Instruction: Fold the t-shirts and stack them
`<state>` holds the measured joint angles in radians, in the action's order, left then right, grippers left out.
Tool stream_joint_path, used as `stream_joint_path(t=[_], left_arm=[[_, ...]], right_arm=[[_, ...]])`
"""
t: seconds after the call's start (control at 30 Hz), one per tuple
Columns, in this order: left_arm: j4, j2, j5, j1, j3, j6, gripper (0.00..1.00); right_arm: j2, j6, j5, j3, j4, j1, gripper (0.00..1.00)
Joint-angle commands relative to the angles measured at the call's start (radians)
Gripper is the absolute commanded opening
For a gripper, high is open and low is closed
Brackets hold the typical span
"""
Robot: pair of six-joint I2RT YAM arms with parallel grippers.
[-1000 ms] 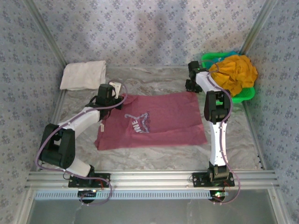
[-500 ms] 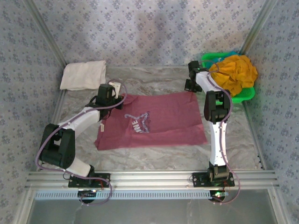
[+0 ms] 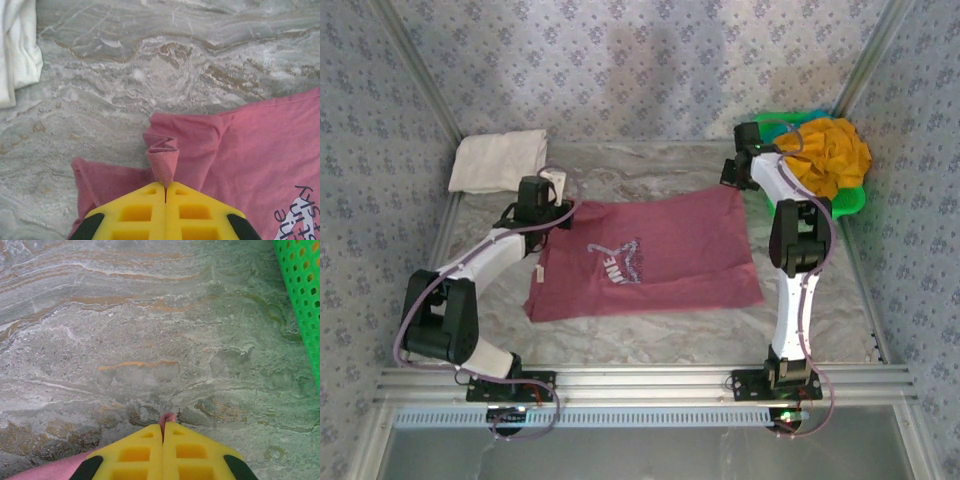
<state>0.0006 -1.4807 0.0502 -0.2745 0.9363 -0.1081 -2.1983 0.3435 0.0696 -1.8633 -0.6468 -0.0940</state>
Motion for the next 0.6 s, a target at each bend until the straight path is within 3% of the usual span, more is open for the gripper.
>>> stream_joint_path(t=[0.0, 0.57], left_arm=[[-0.003, 0.039, -0.007, 0.001, 0.047, 0.035, 0.0], [-0.001, 0.115, -0.073, 0.034, -0.025, 0.045, 0.0]], right_arm=[[0.043, 0.017, -0.008, 0.058, 0.041, 0.014, 0.0], [0.233, 0.017, -0.011, 0.334, 0.339, 0.025, 0.0]])
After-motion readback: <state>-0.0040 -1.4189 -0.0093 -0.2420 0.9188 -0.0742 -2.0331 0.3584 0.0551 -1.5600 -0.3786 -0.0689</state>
